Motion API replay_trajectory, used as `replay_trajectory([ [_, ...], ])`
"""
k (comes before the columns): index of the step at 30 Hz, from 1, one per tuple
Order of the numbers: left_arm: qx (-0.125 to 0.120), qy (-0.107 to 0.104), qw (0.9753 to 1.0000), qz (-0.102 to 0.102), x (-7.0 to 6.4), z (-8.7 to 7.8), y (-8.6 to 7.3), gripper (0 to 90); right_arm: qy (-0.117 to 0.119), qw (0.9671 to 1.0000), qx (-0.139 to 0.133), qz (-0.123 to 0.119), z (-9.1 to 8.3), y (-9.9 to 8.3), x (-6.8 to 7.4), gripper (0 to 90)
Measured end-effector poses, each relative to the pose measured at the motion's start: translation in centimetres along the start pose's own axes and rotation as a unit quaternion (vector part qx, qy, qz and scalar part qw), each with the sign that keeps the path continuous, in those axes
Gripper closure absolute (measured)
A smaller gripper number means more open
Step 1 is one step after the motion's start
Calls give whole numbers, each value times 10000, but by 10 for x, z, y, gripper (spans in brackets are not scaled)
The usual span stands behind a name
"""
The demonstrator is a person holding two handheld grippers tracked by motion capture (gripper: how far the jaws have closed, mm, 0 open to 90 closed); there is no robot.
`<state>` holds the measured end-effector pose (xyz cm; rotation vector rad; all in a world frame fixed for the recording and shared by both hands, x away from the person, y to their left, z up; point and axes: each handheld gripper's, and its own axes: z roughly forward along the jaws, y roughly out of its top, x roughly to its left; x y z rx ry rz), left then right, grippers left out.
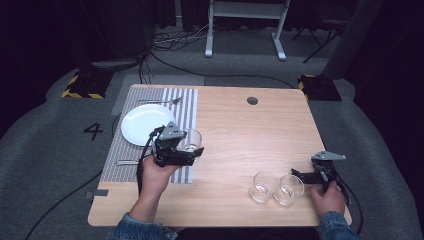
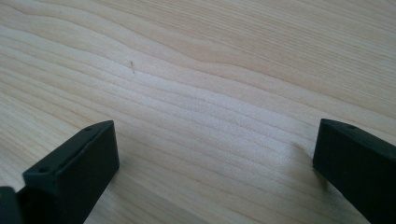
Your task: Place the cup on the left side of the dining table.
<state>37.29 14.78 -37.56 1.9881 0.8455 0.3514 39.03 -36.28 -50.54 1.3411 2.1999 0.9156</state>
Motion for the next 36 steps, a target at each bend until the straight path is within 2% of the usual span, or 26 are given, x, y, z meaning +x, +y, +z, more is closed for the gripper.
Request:
replay_trajectory([
  [4, -77, 305, 9995, -96, 11, -7, -3, 196, 4, 10000, 0, -5, 0, 0, 0, 7],
  [10, -260, 581, 9973, -377, 27, -15, -8, 196, 6, 10000, 0, -6, 0, 0, 0, 6],
  [13, -310, 621, 9965, -460, 32, -17, -10, 196, 5, 10000, 0, -7, 0, 0, 0, 6],
  [15, -432, 689, 9948, -616, 39, -18, -11, 196, 5, 10000, -1, -6, 0, 0, 0, 6],
  [18, -480, 837, 9927, -724, 47, -17, -13, 196, 5, 10000, -1, -7, 0, 0, 0, 7],
  [23, -255, 1112, 9917, -594, 55, -8, -20, 195, 4, 10000, -1, -5, 0, 0, 0, 7],
  [31, 62, 1148, 9910, -683, 72, 12, -33, 195, 2, 10000, -1, -4, 0, 0, 0, 6],
  [34, 318, 1094, 9910, -700, 77, 26, -39, 195, -10, 10000, 2, 12, 0, 0, 0, 6],
  [36, 321, 1056, 9910, -763, 81, 31, -41, 195, -14, 10000, 1, 12, 0, 0, 0, 5],
])
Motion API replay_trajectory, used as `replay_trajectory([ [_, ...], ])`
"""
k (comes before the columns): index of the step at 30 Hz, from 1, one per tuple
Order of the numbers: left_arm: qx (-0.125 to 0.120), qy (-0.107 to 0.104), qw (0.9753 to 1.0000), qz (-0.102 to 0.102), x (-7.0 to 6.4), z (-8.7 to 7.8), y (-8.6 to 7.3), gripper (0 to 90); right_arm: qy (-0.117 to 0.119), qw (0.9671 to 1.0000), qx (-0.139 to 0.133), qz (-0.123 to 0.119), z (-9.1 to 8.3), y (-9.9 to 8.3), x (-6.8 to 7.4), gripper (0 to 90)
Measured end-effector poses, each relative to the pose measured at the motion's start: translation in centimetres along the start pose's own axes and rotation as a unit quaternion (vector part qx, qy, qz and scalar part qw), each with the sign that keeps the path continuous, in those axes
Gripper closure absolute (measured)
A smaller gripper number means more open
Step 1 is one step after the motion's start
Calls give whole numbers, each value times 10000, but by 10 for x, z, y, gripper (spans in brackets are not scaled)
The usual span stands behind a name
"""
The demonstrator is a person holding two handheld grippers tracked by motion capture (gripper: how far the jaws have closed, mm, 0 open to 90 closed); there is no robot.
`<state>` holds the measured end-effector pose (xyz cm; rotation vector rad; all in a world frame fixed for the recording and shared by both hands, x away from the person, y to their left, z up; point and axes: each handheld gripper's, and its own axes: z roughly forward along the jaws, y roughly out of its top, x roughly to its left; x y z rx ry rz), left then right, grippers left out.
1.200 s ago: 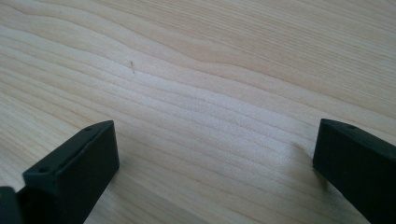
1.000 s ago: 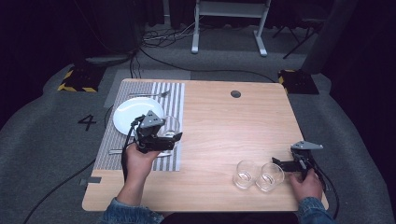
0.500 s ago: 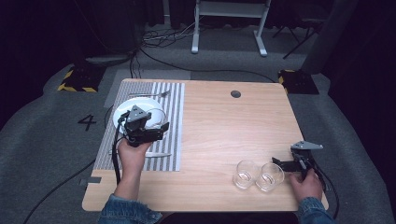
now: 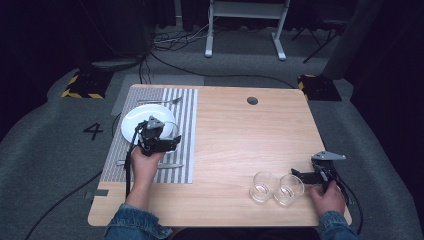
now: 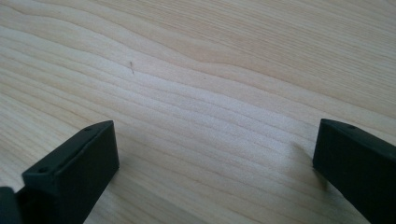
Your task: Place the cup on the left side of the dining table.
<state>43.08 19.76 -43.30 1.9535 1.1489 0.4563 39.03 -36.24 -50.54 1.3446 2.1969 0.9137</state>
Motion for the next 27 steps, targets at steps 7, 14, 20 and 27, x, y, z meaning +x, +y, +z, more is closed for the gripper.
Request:
replay_trajectory([
  [7, 122, -53, 9999, -4, 8, 15, -3, 195, -17, 10000, 4, 18, 0, 0, 1, 5],
  [14, 340, -38, 9994, 88, 9, 28, -4, 195, -16, 10000, 2, 17, 0, 0, 1, 5],
  [20, 518, 33, 9985, 172, 9, 36, -4, 195, -21, 10000, 3, 21, 0, 0, 1, 5],
  [27, 616, 114, 9979, 183, 10, 41, -6, 194, -21, 10000, 3, 21, 0, 0, 1, 5],
])
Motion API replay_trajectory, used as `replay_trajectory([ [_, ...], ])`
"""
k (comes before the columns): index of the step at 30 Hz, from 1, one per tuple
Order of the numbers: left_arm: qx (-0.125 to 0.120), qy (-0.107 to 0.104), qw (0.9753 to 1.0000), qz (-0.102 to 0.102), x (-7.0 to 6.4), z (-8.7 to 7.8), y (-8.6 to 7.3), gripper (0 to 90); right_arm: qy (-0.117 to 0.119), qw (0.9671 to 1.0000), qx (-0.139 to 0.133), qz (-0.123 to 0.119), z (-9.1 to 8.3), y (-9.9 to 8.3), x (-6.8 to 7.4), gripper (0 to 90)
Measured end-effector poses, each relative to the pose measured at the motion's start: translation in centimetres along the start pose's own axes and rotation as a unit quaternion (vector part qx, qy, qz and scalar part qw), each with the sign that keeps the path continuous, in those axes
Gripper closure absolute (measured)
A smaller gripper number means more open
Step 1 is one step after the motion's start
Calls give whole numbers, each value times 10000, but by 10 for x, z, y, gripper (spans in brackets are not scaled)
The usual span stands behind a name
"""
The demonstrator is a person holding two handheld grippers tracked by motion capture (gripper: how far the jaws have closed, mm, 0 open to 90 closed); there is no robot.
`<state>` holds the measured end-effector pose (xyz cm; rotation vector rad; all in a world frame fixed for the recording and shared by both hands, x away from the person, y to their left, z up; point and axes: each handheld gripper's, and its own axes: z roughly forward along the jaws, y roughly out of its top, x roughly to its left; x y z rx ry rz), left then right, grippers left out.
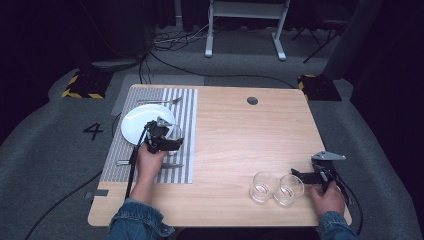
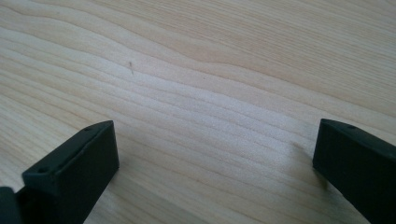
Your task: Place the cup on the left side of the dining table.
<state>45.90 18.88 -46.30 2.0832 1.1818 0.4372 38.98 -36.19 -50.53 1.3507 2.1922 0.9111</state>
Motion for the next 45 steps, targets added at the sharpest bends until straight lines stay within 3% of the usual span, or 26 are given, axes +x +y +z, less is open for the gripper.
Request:
replay_trajectory([
  [6, 6, -62, 9999, -107, 1, -1, -3, 189, 0, 10000, 1, 1, 0, 0, 0, 5],
  [13, -97, 17, 9998, -171, 0, -2, -7, 158, 0, 10000, 0, 1, 0, 0, 0, 6],
  [18, -402, 14, 9990, -193, -2, -13, -6, 148, 2, 10000, 1, 2, 0, 0, 0, 5],
  [23, -669, 49, 9976, -176, -4, -34, -8, 150, 2, 10000, -1, -1, 0, 0, 0, 5],
  [29, -824, 133, 9964, -116, -6, -57, -15, 151, 3, 10000, 1, 4, 0, 0, 0, 5],
  [33, -935, 226, 9953, -88, -9, -81, -26, 152, 4, 10000, 0, 4, 0, 0, 0, 5],
  [35, -945, 232, 9952, -71, -9, -85, -28, 152, 4, 10000, 0, 3, 0, 0, 0, 5],
  [45, -1090, 343, 9930, -285, -3, -134, -63, 152, 4, 10000, 0, 4, 0, 0, 0, 5],
])
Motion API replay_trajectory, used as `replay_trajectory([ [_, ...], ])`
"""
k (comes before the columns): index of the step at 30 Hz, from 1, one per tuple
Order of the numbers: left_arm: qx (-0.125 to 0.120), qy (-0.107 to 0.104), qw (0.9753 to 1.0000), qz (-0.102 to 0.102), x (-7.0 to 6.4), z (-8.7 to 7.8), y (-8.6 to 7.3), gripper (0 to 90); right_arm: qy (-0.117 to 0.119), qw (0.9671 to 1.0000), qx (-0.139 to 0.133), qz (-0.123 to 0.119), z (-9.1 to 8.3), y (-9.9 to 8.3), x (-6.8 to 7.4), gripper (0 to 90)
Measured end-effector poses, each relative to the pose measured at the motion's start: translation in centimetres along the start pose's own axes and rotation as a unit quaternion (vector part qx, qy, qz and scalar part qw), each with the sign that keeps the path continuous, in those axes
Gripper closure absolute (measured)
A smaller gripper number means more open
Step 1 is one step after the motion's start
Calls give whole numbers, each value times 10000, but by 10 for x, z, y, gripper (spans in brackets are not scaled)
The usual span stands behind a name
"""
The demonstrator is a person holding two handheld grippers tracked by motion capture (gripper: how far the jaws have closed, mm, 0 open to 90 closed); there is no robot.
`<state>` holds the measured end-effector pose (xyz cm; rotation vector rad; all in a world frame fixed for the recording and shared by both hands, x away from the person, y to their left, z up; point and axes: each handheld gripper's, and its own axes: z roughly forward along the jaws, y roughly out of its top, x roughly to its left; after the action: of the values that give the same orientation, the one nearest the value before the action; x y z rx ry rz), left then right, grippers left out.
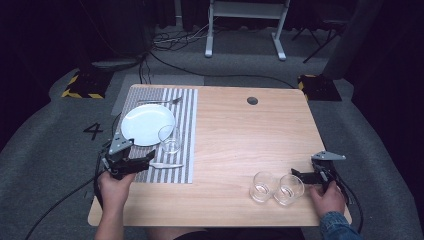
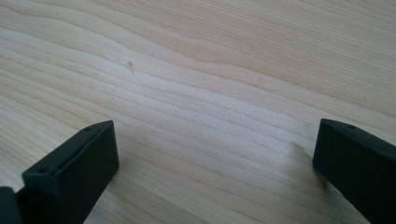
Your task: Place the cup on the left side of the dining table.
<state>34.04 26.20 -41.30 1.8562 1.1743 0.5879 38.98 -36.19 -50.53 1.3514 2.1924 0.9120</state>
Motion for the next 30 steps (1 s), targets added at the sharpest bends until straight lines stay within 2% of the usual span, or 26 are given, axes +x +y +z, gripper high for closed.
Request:
replay_trajectory([
  [6, -102, 53, 9997, -234, 8, -21, -13, 152, 1, 10000, 1, 0, 0, 0, 0, 5],
  [13, -60, 171, 9993, -312, 13, -40, -27, 152, 8, 10000, 1, -2, 0, 0, 0, 5],
  [20, -157, 223, 9988, -408, 15, -63, -40, 153, 6, 10000, -1, -14, 0, 0, 0, 5],
  [27, -54, 313, 9986, -434, 15, -76, -53, 152, 19, 10000, -4, -23, 1, 1, 0, 5],
  [30, 83, 170, 9987, -464, 15, -77, -60, 149, 19, 10000, -4, -22, 1, 1, 0, 5],
])
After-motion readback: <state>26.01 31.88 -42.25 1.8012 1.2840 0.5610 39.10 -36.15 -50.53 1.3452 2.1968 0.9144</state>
